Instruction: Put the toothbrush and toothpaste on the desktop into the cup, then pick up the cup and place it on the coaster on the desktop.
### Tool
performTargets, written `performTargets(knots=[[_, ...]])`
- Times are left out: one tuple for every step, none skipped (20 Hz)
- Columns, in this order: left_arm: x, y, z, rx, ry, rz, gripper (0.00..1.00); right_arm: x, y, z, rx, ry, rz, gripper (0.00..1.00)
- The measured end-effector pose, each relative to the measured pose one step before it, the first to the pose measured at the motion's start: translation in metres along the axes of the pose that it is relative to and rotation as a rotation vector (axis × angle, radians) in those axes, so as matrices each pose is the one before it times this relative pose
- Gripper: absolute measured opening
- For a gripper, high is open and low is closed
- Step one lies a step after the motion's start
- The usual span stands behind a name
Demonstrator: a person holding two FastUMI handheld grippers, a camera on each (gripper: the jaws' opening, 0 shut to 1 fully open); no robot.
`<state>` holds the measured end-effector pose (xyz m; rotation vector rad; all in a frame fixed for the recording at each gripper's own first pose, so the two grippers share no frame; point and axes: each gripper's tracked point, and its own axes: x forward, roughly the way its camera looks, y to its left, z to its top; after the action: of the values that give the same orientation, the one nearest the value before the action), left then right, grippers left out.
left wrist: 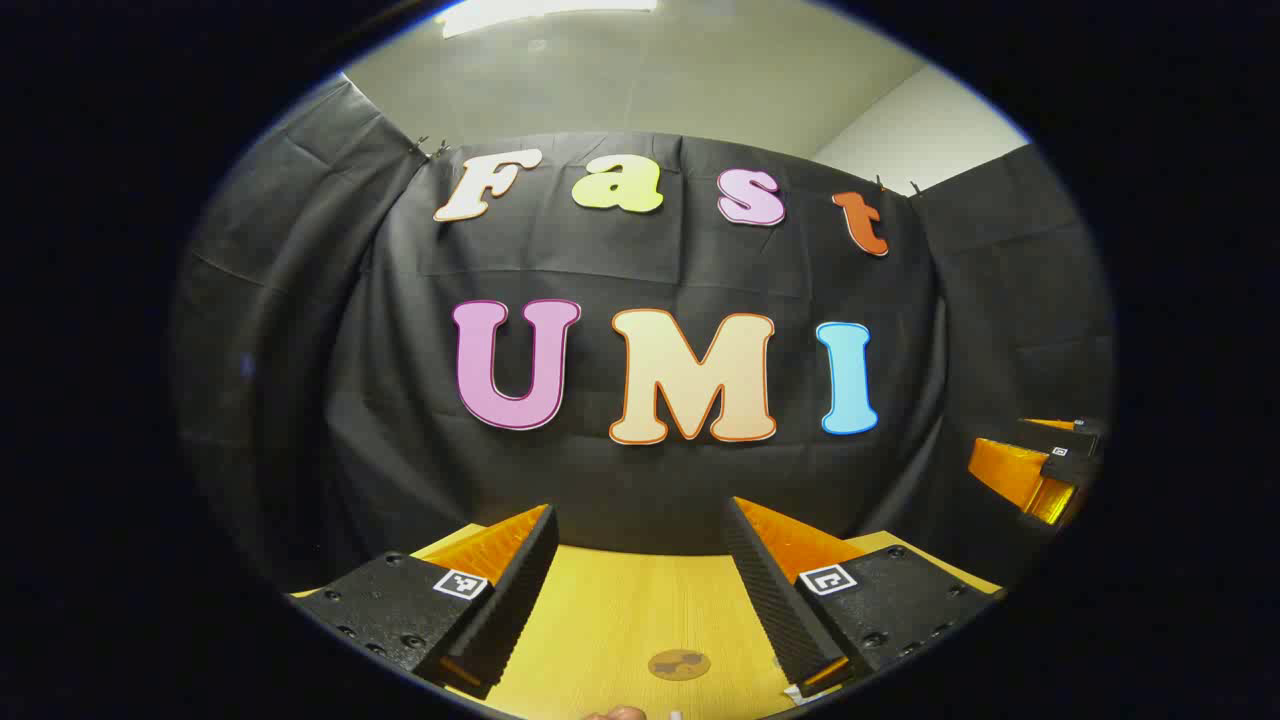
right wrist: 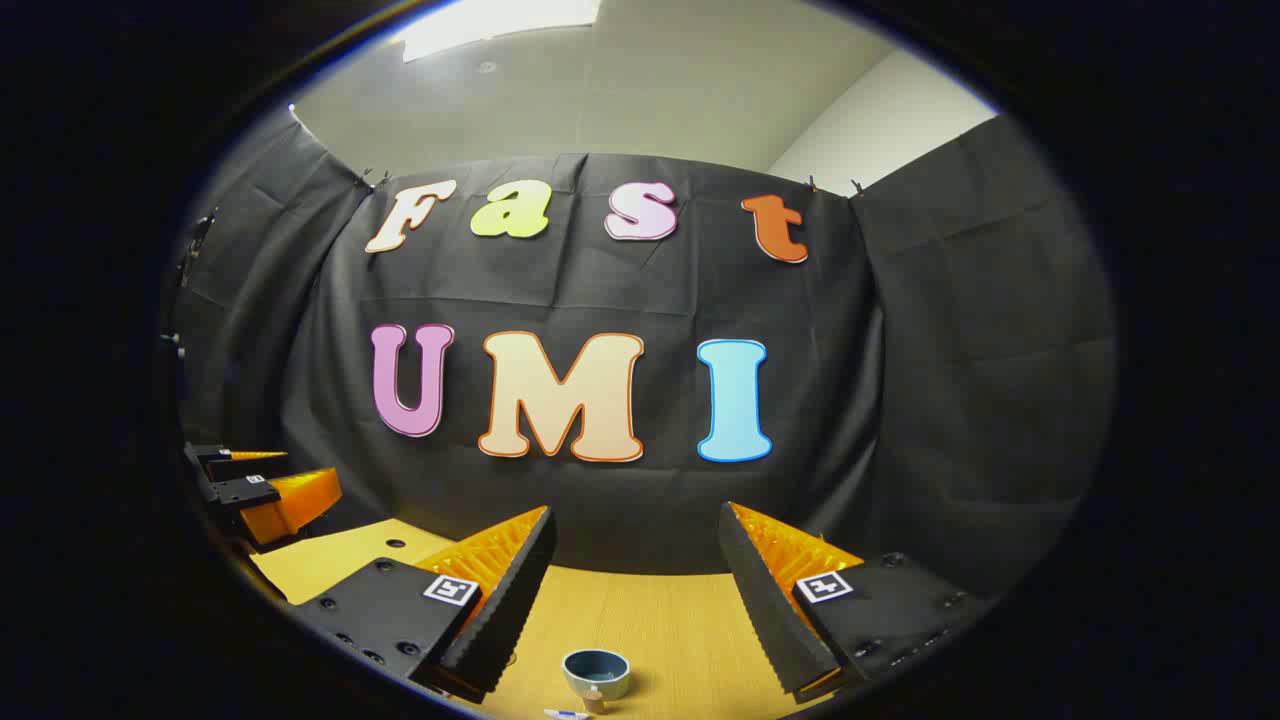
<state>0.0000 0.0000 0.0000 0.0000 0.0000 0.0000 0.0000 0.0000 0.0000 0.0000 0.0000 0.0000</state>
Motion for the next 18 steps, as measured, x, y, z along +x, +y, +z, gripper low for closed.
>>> performTargets(knots=[[-0.00091, -0.00036, -0.00069, 0.00170, -0.00045, 0.00077, 0.96, -0.00107, 0.00217, 0.00217, 0.00502, -0.00544, 0.00564, 1.00], [-0.00060, -0.00025, 0.00013, 0.00015, 0.00036, -0.00166, 0.96, -0.00028, 0.00097, 0.00028, 0.00682, -0.00173, 0.00255, 0.99], [-0.00106, -0.00048, -0.00034, -0.00006, -0.00224, -0.00071, 0.96, -0.00078, 0.00042, 0.00008, 0.00375, 0.00067, 0.00140, 0.99], [-0.00103, 0.00009, 0.00142, 0.00199, -0.00069, -0.00013, 0.96, -0.00068, -0.00089, -0.00135, 0.00090, 0.00248, -0.00304, 0.99], [-0.00041, -0.00059, -0.00036, 0.00287, -0.00303, -0.00012, 0.96, -0.00084, 0.00022, -0.00089, 0.00177, 0.00811, 0.00020, 0.99], [-0.00047, 0.00004, 0.00072, 0.00249, -0.00207, -0.00012, 0.96, -0.00108, 0.00192, -0.00306, 0.00403, 0.01078, 0.00689, 0.99], [-0.00063, -0.00029, 0.00016, 0.00139, -0.00361, -0.00134, 0.96, -0.00069, 0.00065, -0.00157, 0.00371, 0.00643, 0.00237, 0.99], [-0.00052, -0.00068, 0.00078, 0.00144, -0.00059, -0.00077, 0.96, -0.00138, -0.00039, -0.00165, 0.00028, 0.00597, 0.00108, 0.99], [-0.00035, -0.00002, -0.00048, 0.00105, -0.00137, -0.00038, 0.96, -0.00040, -0.00098, -0.00060, -0.00093, 0.00420, -0.00247, 0.99], [-0.00016, -0.00157, -0.00014, 0.00050, 0.00181, -0.00340, 0.99, -0.00107, 0.00030, -0.00290, -0.00186, 0.00635, 0.00131, 0.99], [-0.00048, -0.00085, -0.00150, 0.00076, 0.00193, -0.00116, 0.96, -0.00029, -0.00005, -0.00164, 0.00039, 0.00541, 0.00173, 0.99], [-0.00062, -0.00079, 0.00003, 0.00012, -0.00065, -0.00313, 0.96, -0.00094, 0.00080, -0.00293, 0.00150, 0.00687, 0.00091, 0.99], [-0.00026, -0.00098, 0.00005, 0.00132, -0.00114, -0.00268, 0.96, 0.00009, -0.00031, -0.00336, 0.00165, 0.01151, 0.00033, 0.99], [0.00021, -0.00015, 0.00096, 0.00102, -0.00152, -0.00064, 0.99, -0.00012, -0.00048, -0.00527, 0.00232, 0.01184, -0.00079, 0.99], [-0.00034, -0.00061, -0.00082, 0.00093, -0.00149, -0.00229, 0.96, -0.00031, -0.00077, -0.00489, 0.00187, 0.01577, -0.00228, 1.00], [-0.00046, -0.00016, 0.00089, 0.00096, -0.00275, -0.00133, 0.96, 0.00086, -0.00126, -0.00807, 0.00480, 0.01900, -0.00236, 0.99], [-0.00075, 0.00039, -0.00022, 0.00187, -0.00035, -0.00076, 0.96, 0.00111, -0.00029, -0.00890, 0.00635, 0.02397, 0.00055, 0.99], [-0.00022, 0.00077, 0.00040, 0.00229, -0.00128, 0.00018, 0.96, 0.00086, 0.00015, -0.01012, 0.00488, 0.02650, 0.00241, 0.99]])
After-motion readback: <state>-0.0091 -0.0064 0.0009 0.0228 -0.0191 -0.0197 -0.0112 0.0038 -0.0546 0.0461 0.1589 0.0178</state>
